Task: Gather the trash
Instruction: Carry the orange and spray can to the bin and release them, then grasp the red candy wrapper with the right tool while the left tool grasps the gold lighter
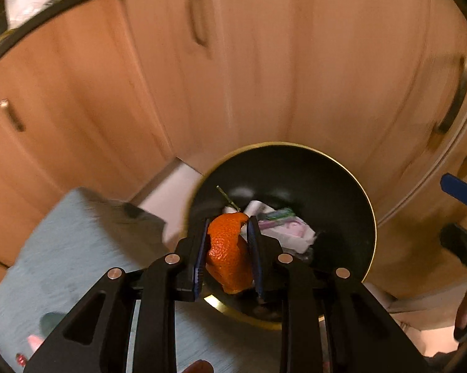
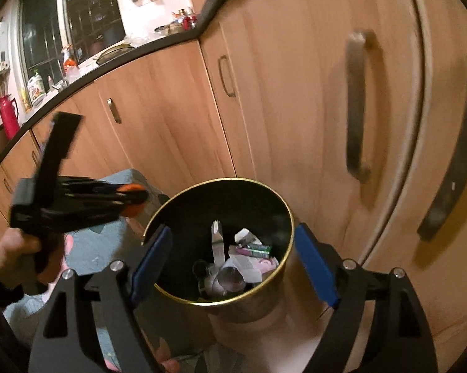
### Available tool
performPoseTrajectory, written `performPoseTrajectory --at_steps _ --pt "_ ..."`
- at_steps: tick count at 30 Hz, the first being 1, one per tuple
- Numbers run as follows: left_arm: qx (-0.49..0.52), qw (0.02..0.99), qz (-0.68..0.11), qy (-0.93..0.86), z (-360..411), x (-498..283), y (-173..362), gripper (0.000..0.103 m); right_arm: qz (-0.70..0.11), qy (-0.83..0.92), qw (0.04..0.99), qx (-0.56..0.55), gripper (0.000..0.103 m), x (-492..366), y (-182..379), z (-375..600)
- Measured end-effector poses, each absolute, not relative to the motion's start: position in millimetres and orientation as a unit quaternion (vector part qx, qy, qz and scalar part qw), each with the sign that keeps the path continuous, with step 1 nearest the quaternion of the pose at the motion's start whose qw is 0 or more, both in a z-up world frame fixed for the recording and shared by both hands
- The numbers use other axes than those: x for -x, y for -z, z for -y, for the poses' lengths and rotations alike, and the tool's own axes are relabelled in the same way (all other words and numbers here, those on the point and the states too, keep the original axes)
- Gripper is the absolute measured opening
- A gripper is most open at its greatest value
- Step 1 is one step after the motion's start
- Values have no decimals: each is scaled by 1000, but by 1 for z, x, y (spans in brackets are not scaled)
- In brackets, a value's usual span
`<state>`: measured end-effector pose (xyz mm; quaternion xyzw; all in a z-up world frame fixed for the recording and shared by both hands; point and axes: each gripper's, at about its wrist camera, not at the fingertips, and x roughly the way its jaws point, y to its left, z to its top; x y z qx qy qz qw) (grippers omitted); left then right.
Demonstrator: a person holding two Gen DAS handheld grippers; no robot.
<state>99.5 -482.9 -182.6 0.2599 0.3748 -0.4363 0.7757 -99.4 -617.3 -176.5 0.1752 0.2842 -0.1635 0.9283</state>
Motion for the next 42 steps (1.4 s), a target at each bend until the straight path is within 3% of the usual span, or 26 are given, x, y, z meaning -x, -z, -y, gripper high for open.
performPoseTrajectory --at_steps 4,7,10,13,16,21,23,28,29,32,37,42 --pt "-264 760 -402 437 511 -101 209 25 -288 159 927 -179 82 96 184 619" --pt "-269 758 -411 428 526 -107 225 41 -292 155 927 -178 82 94 187 617" --pt "-263 761 -416 423 531 -113 227 43 -294 152 927 -177 82 92 188 614" --pt "-254 764 -409 429 522 -114 220 60 -294 146 929 -172 82 89 183 605" --pt "-240 776 -398 426 496 -118 202 59 -295 128 933 -158 82 80 172 588" --pt "-177 822 -378 388 392 -138 153 60 -304 53 943 -125 82 40 154 535" --pt "-148 849 -366 351 326 -151 136 71 -316 -3 942 -110 82 13 148 501" --pt "-116 908 -355 192 162 -180 130 72 -354 -155 919 -75 82 -68 143 382" --pt "-100 914 -364 148 119 -189 135 72 -367 -185 910 -57 77 -89 146 348" --pt "-59 920 -380 71 36 -202 148 72 -393 -232 890 -21 46 -135 157 271" --pt "-14 920 -393 9 -52 -208 168 73 -416 -228 880 2 49 -196 182 192" --pt "-3 919 -394 8 -76 -209 177 75 -443 -209 871 32 48 -217 201 163"
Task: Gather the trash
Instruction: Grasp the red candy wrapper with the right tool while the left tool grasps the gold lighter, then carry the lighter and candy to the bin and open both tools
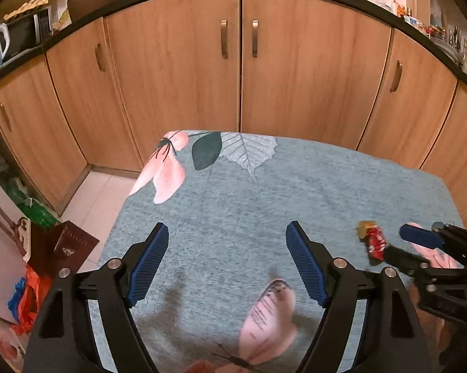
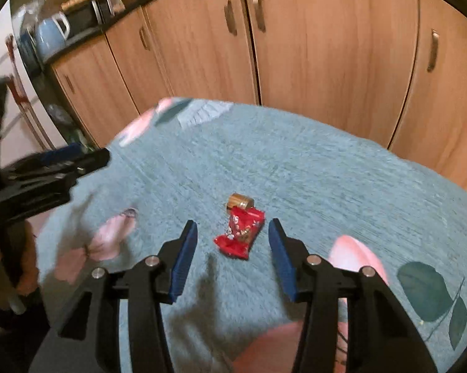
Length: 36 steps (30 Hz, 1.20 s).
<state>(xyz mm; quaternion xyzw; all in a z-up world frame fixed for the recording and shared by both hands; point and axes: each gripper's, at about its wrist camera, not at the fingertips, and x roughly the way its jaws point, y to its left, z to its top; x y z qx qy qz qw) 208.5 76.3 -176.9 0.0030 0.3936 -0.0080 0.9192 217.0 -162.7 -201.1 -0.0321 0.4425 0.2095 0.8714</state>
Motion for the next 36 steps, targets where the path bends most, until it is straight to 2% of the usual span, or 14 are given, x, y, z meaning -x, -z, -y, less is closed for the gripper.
performPoseTrajectory --at_steps 2,4,5,7,9,19,26,30,32,34,35,36 --pt "0 919 -393 16 -79 -208 179 75 -448 -208 869 37 45 -217 209 156" --pt "0 919 -393 24 -81 -205 179 76 -450 -200 869 49 32 -215 216 155" --pt "0 919 -393 29 -80 -208 179 77 -455 -194 867 59 23 -217 219 153" --pt "-4 919 -392 41 -72 -210 178 79 -458 -196 865 57 22 -218 222 156" --pt "-12 920 -390 47 -64 -213 177 80 -458 -204 864 50 10 -217 220 158" --pt "-51 912 -393 102 6 -223 192 82 -409 -191 892 -27 10 -148 169 251" --pt "-64 900 -418 109 61 -230 214 80 -393 -148 904 -78 10 -108 166 316" --pt "-71 898 -423 100 75 -232 223 66 -386 -140 906 -102 10 -95 170 339" --pt "-70 895 -432 88 77 -235 229 42 -381 -140 907 -110 11 -89 170 348" --pt "-65 895 -435 73 76 -237 234 29 -377 -139 909 -114 11 -86 170 352" --pt "-63 896 -434 73 76 -237 234 18 -374 -139 909 -117 11 -86 169 354" --pt "-61 896 -434 73 75 -237 234 16 -371 -138 910 -121 11 -85 168 357"
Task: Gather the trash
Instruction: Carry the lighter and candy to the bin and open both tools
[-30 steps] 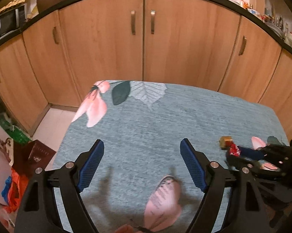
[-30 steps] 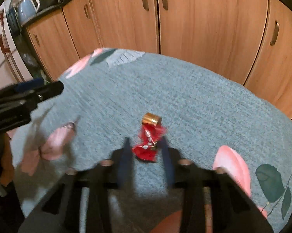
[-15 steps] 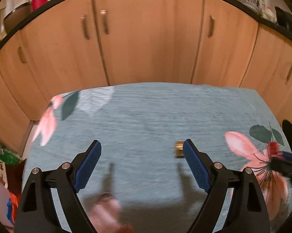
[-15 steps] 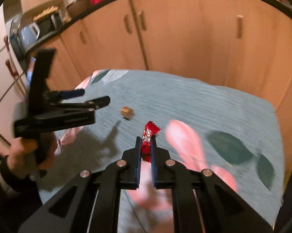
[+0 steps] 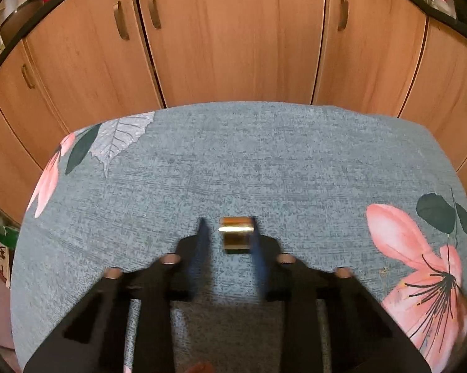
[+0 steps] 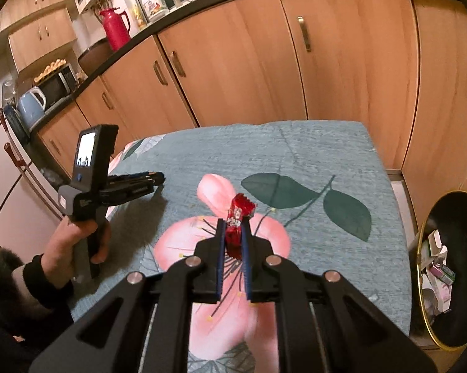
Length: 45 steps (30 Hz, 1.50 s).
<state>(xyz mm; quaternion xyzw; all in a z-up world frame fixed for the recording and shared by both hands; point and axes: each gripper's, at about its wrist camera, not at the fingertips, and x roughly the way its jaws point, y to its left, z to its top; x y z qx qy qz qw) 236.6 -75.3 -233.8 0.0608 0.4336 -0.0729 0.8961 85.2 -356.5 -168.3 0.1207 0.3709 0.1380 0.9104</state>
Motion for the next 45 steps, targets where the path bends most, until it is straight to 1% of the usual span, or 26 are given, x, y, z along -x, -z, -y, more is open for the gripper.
performPoseTrajectory --at_steps 6,13,17,22,28,31,32,34,35,36,44,45 --pt "-8 906 -414 93 63 -229 221 15 -358 -126 916 -132 11 -79 162 373" --pt "12 905 -405 126 71 -218 201 16 -353 -90 922 -134 11 -58 159 401" --pt "-3 901 -402 161 105 -206 188 16 -344 -34 929 -134 11 -36 157 443" --pt "-34 893 -394 216 169 -189 172 16 -343 50 930 -120 11 -11 161 509" --pt "-65 878 -383 279 255 -160 156 16 -372 119 914 -108 12 -15 194 579" --pt "-87 869 -380 305 292 -148 154 16 -395 134 902 -107 16 -26 221 602" --pt "-102 867 -374 314 307 -141 154 16 -403 139 898 -106 20 -29 228 607" --pt "-122 862 -367 327 331 -131 156 16 -421 146 889 -109 31 -34 245 620" --pt "-131 858 -365 336 344 -126 158 16 -423 151 887 -110 42 -33 249 625" --pt "-139 855 -363 344 355 -121 159 16 -422 153 886 -112 47 -32 251 628" --pt "-174 830 -356 392 427 -98 166 16 -391 155 900 -112 49 1 233 632" --pt "-177 826 -358 398 437 -97 169 16 -389 157 901 -110 50 1 229 630"
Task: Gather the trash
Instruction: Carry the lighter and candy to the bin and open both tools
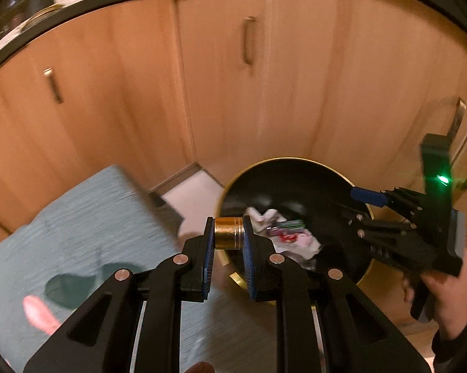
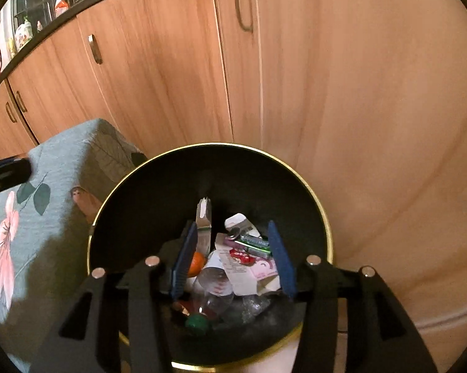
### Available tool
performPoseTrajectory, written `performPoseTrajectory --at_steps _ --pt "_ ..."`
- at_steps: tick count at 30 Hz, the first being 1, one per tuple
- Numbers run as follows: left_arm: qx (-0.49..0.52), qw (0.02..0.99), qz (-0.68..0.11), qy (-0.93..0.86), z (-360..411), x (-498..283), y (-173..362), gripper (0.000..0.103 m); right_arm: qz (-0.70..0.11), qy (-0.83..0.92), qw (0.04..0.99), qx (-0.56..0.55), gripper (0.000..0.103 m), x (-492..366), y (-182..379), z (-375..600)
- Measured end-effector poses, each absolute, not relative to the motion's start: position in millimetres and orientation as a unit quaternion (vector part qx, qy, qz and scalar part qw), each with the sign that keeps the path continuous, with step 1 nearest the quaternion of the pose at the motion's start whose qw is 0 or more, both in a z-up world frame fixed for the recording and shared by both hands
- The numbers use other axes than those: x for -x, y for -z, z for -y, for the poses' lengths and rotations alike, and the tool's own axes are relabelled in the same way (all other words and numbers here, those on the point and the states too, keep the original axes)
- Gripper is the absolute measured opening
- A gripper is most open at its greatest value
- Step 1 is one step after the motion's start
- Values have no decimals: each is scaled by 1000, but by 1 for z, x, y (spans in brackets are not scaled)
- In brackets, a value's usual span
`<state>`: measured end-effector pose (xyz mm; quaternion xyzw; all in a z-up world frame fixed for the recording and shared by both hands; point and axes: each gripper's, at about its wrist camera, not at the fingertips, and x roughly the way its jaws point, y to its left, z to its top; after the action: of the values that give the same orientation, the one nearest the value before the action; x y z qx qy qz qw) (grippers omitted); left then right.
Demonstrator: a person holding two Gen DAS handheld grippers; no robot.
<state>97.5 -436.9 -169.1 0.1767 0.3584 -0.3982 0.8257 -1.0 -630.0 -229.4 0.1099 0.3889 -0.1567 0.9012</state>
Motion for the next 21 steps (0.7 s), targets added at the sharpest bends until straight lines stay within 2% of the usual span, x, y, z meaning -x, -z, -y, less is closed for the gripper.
performPoseTrajectory --at_steps 4,6,7,8,9,10,21 --pt "-186 805 -382 414 473 -101 187 16 -380 165 903 -111 53 17 224 628" --pt "-184 796 -398 418 486 -105 197 21 -375 169 904 -116 53 24 221 630" --pt "-181 793 -404 418 490 -106 202 31 -373 171 904 -119 54 28 219 630" --pt "-180 793 -405 417 494 -108 204 49 -372 171 904 -121 54 30 219 630" --pt "-177 794 -406 417 495 -110 205 62 -370 173 904 -123 54 33 218 631" --pt "-173 796 -405 416 495 -113 206 84 -369 174 904 -124 54 36 218 630" --pt "-142 831 -385 377 429 -124 174 84 -361 156 911 -123 55 42 200 588"
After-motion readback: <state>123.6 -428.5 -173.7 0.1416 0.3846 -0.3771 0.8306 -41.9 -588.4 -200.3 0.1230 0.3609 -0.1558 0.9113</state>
